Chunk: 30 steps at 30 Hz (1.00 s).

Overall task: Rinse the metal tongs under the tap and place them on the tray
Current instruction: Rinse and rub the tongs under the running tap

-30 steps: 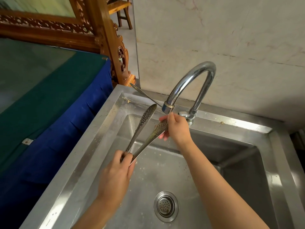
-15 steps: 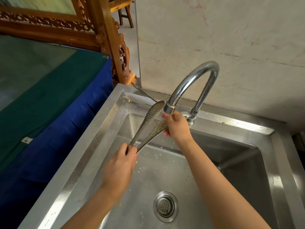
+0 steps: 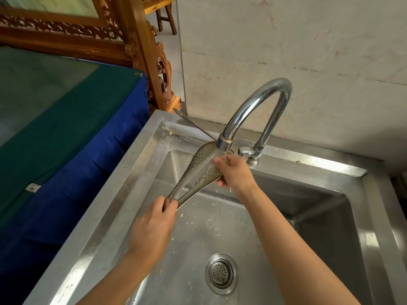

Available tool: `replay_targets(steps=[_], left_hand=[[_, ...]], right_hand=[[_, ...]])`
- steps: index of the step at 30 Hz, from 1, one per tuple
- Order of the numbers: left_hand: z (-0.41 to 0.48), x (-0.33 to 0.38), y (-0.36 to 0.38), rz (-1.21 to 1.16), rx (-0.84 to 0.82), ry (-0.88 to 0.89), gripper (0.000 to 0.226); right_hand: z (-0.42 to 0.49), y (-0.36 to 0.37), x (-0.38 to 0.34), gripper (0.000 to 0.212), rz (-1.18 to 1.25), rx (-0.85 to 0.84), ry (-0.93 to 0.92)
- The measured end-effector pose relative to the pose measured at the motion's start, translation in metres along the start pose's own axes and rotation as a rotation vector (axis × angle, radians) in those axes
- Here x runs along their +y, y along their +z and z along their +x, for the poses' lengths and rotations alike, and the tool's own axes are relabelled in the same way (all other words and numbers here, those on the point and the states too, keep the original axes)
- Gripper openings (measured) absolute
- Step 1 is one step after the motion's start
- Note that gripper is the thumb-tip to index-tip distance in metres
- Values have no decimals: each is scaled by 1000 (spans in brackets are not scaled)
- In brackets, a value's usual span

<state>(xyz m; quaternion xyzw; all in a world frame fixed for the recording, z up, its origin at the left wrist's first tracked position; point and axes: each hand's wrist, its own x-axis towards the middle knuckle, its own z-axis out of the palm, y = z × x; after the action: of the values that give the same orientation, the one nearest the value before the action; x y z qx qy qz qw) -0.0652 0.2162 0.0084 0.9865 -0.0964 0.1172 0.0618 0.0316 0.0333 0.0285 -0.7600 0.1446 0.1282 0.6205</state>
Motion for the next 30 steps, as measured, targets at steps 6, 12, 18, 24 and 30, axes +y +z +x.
replay_targets(steps=[6,12,18,24,30], left_hand=[[-2,-4,0,12,-23,22,21],[6,0,1,14,-46,11,20],[11,-6,0,55,-77,-13,27],[9,1,-4,50,-75,40,32],[6,-4,-3,81,-85,-4,36]], right_hand=[[-1,-3,2,22,105,-149,30],[6,4,5,30,-159,179,-71],[0,0,5,27,84,-178,-26],[4,6,4,29,-164,239,-88],[-2,7,7,32,35,-122,91]])
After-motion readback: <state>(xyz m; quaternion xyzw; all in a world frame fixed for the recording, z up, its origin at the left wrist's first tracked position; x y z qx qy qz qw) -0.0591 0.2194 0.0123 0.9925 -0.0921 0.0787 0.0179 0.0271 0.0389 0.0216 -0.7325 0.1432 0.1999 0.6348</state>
